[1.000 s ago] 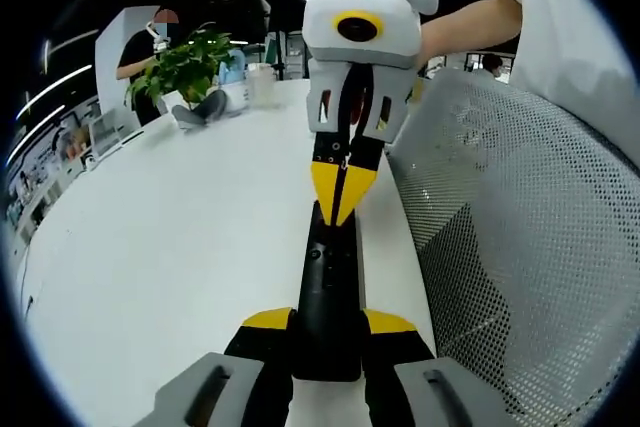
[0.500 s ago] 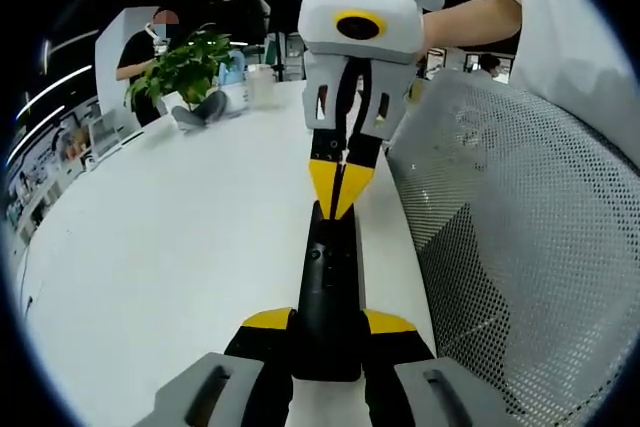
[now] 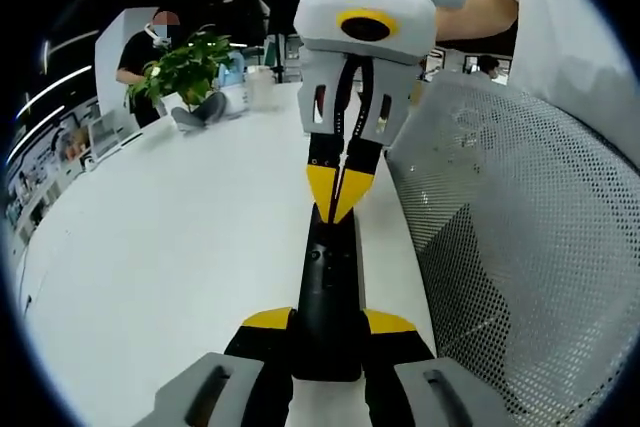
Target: Press the specified remote control buttons in sequence, fully releasing each button before pressing the next.
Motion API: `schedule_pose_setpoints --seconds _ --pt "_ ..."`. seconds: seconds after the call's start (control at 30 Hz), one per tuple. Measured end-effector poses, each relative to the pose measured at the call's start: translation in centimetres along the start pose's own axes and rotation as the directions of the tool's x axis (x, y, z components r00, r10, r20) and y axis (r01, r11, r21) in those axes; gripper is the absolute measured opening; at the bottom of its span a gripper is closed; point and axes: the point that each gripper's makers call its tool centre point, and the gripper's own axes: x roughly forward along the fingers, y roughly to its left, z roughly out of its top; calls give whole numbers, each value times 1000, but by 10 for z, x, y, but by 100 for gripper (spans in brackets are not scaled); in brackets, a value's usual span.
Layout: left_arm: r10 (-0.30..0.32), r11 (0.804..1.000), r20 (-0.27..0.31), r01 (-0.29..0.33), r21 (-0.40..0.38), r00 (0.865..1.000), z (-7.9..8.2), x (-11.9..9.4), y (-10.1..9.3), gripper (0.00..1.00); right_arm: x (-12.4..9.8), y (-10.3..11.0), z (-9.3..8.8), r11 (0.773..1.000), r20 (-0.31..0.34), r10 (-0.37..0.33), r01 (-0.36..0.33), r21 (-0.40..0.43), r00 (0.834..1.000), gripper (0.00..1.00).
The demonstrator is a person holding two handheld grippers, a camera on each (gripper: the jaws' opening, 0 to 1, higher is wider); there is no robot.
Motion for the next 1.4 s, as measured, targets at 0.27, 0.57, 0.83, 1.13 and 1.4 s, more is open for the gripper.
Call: schedule_pose_setpoints --seconds 0.27,0.57,0.83,1.13,1.4 --pt "-1 1000 6 1 -2 1000 0 0 0 25 -3 1 1 993 113 -32 18 120 993 0" --pt "0 1000 7 0 -2 1000 0 0 0 25 1 2 10 995 137 -25 11 103 990 0" --pt "-2 1000 8 2 -2 1000 1 0 0 25 3 2 11 1000 86 -9 7 22 996 0" --pt "-5 1000 13 5 -4 1000 1 0 1 25 2 1 12 998 112 -10 4 57 994 0" --pt "-4 1000 18 4 -6 1000 1 0 0 25 0 2 15 995 155 -3 -13 98 988 0"
